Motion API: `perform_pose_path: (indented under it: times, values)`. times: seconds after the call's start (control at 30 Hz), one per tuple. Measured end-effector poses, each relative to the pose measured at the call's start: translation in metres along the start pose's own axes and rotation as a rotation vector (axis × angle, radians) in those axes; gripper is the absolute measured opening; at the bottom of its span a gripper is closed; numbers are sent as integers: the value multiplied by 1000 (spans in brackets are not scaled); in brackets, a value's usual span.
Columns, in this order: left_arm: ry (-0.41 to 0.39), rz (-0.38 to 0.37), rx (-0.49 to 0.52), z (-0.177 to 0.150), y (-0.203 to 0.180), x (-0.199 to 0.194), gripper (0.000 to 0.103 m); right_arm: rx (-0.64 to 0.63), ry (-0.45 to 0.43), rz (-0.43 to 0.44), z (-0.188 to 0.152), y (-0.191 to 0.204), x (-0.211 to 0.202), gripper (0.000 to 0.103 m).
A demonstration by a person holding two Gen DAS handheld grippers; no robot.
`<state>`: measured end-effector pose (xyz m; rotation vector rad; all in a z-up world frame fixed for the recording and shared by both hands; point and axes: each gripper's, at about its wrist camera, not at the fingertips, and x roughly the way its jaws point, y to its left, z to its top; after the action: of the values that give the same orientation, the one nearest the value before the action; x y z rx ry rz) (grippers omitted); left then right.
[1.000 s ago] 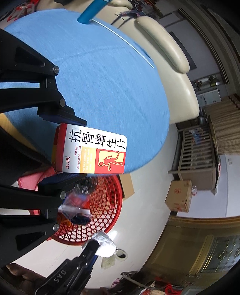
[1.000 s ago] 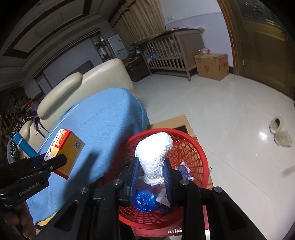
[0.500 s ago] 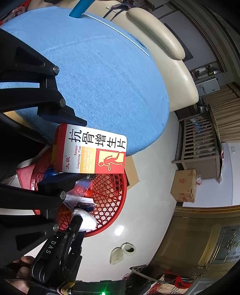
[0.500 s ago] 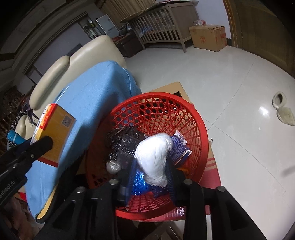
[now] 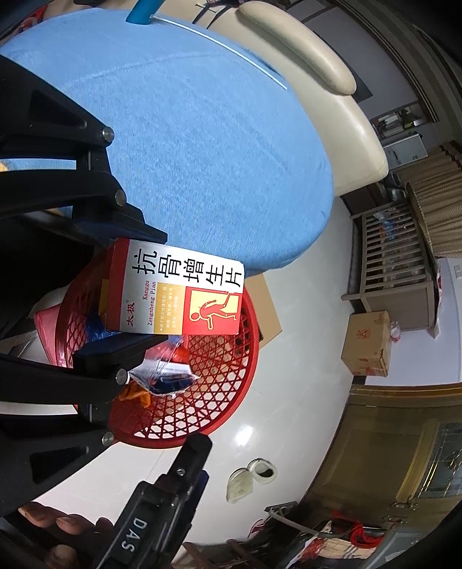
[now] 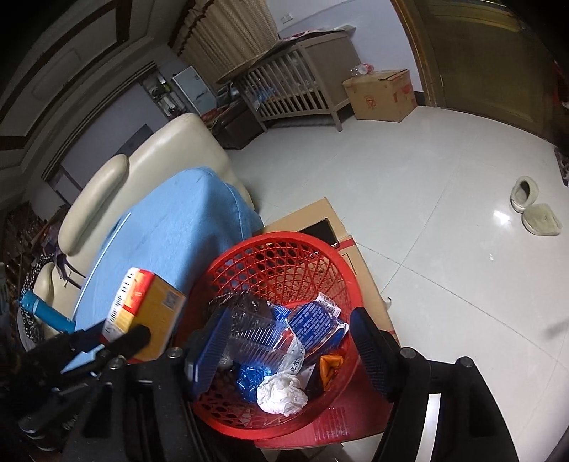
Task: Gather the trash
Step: 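Carry the medicine box over the red basket and open the left gripper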
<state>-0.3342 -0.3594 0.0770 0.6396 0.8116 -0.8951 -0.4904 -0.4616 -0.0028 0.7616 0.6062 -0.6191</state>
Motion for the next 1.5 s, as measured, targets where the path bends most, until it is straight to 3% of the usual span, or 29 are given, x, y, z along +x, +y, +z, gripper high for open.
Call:
perform_pose_path:
  times: [0.6,1.5]
  values:
    - [82,-54,51,1,-35,33,49,95,-51,-3,5,-32,-11,73]
    - [89,-54,70,5,-45,46,49,104,-61,9,7,-32,-15,73]
